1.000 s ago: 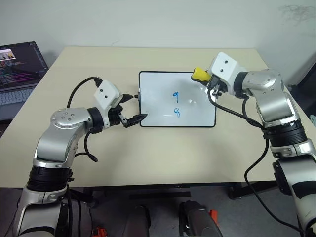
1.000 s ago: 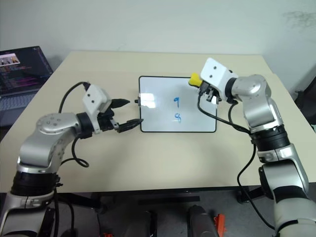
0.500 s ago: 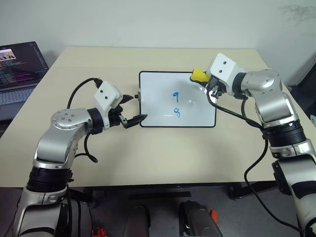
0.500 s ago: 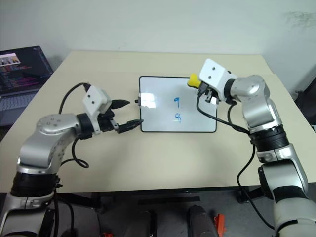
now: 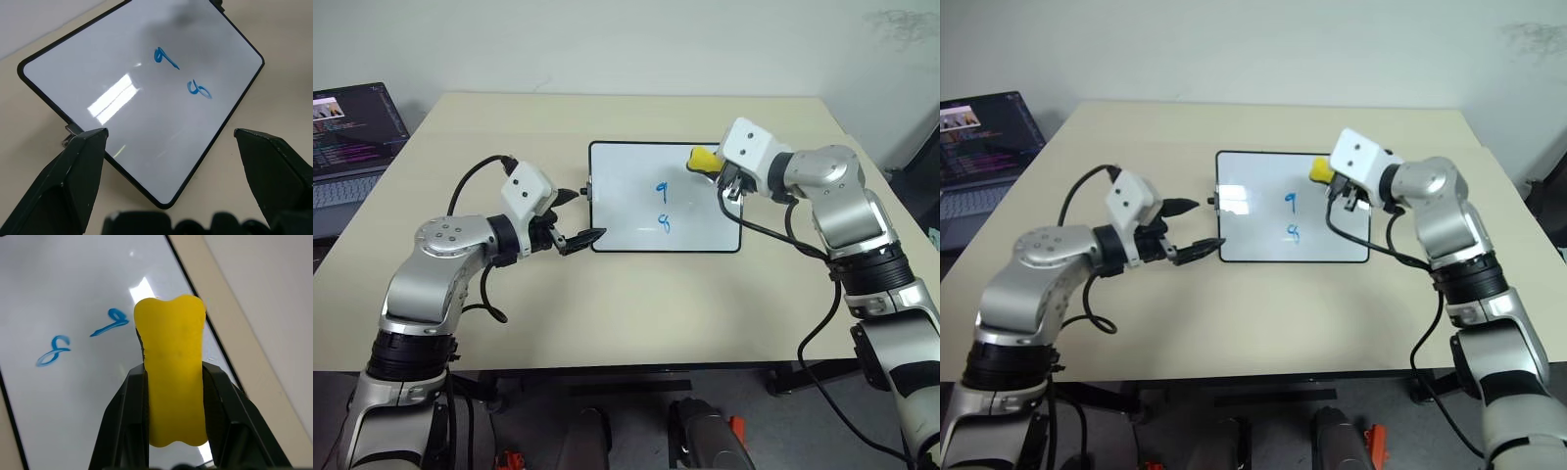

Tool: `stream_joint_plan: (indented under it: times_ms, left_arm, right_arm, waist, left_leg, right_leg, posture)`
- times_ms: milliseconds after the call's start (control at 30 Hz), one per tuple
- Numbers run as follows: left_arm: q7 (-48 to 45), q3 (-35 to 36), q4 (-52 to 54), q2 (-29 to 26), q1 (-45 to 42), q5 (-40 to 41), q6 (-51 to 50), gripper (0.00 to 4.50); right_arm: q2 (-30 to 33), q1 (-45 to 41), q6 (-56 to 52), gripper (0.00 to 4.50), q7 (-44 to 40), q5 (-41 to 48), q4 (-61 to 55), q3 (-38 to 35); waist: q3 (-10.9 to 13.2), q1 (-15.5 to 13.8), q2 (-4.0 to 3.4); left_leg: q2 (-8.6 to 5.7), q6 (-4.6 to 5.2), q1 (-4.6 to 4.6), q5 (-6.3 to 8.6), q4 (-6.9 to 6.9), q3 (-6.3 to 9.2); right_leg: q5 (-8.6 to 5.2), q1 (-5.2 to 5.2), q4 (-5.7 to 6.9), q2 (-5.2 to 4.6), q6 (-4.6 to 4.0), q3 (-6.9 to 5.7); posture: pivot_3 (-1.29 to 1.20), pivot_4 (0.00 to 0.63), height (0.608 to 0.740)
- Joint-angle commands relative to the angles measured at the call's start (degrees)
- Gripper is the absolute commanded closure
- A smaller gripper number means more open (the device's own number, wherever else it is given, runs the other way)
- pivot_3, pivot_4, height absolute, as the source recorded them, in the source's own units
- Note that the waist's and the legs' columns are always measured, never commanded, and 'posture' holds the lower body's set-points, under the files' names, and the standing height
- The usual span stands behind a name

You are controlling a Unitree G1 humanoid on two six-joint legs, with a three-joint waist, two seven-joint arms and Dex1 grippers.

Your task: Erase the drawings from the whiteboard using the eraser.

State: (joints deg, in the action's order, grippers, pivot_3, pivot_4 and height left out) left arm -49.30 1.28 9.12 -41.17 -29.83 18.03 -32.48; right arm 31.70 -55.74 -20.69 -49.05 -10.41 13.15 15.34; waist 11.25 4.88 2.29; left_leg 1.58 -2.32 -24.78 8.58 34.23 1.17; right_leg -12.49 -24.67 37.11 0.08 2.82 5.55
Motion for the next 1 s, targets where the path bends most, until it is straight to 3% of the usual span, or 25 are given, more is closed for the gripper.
stream_joint_plan:
  times_ms: [33,333,600,1000]
  left_arm:
    - [-0.77,-1.55,1.49,-0.45,0.55,-0.67,1.00,0.00]
    - [-0.25,-2.99,1.70,0.78,0.87,-0.57,0.92,0.00]
    - [0.20,-2.67,2.63,0.80,2.06,-0.48,0.46,0.00]
    - [1.08,-1.81,4.28,0.66,3.25,0.01,-0.48,0.00]
  right_arm:
    - [-1.09,-0.91,1.21,3.41,0.71,-1.59,1.44,1.63]
    - [-5.01,-1.62,3.62,3.41,1.92,-5.05,6.30,5.94]
    - [-10.32,-8.34,3.81,3.41,5.78,-10.47,17.81,9.29]
    - [-12.27,-15.87,9.25,3.41,12.56,-15.85,31.92,10.86]
  waist:
    - [0.00,0.03,0.00]
    - [0.00,0.08,0.00]
    - [0.00,0.15,0.00]
    - [0.00,0.18,0.00]
  left_leg:
    - [0.00,0.00,0.00,0.00,0.01,0.00]
    - [0.00,0.00,0.00,0.00,0.08,0.01]
    - [0.00,0.00,0.00,0.00,0.12,0.05]
    - [0.01,0.01,0.01,-0.01,0.43,0.08]
  right_leg:
    - [0.00,0.00,0.02,0.00,0.00,0.00]
    - [0.00,0.01,0.05,0.01,0.00,0.00]
    - [0.02,0.01,0.11,0.02,0.01,-0.01]
    - [0.03,0.05,0.28,0.03,-0.11,-0.03]
  posture:
    - [0.00,0.150,0.740]
    - [0.00,0.150,0.740]
    - [0.00,0.150,0.740]
    - [0.00,0.150,0.740]
